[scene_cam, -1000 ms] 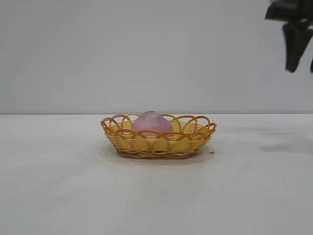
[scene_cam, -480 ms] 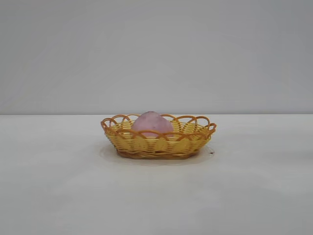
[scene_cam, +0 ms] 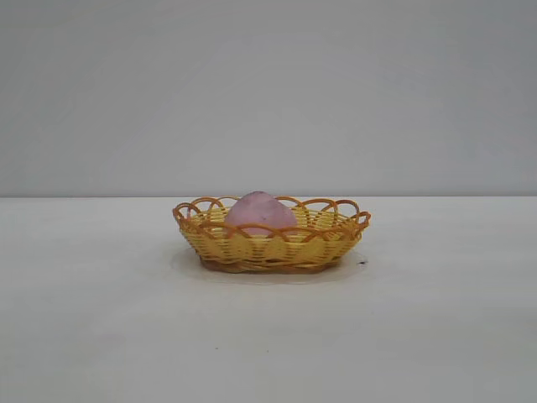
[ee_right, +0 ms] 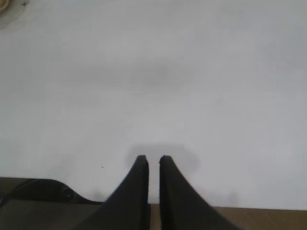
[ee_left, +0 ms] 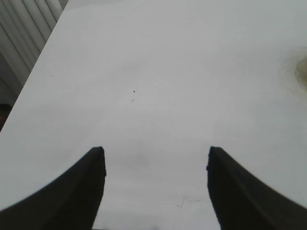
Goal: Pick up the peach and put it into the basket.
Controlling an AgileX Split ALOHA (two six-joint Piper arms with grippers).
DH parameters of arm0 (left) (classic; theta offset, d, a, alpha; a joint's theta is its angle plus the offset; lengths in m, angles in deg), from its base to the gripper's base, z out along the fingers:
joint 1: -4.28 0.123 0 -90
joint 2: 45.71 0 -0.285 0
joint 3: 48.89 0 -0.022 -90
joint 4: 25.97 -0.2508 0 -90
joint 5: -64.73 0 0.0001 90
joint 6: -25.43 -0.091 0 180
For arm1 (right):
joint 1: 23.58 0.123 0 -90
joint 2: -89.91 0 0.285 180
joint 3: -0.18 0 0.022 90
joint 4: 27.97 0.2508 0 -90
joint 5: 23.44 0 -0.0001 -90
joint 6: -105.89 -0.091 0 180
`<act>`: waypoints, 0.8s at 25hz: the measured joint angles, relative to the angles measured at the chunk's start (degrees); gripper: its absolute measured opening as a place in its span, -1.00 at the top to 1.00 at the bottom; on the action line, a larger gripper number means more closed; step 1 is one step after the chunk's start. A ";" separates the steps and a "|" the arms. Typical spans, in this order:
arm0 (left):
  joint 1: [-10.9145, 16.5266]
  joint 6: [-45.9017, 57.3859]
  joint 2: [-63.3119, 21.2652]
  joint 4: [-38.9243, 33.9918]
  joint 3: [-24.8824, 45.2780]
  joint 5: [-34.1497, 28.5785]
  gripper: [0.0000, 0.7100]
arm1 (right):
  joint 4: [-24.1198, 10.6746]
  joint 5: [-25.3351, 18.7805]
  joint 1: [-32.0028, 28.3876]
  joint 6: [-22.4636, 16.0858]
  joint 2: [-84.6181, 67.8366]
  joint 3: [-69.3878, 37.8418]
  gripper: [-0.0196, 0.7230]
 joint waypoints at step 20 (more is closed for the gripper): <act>0.05 0.00 0.00 0.00 0.02 0.10 -0.28 | -0.36 -2.40 0.00 -0.09 -26.41 -0.54 0.82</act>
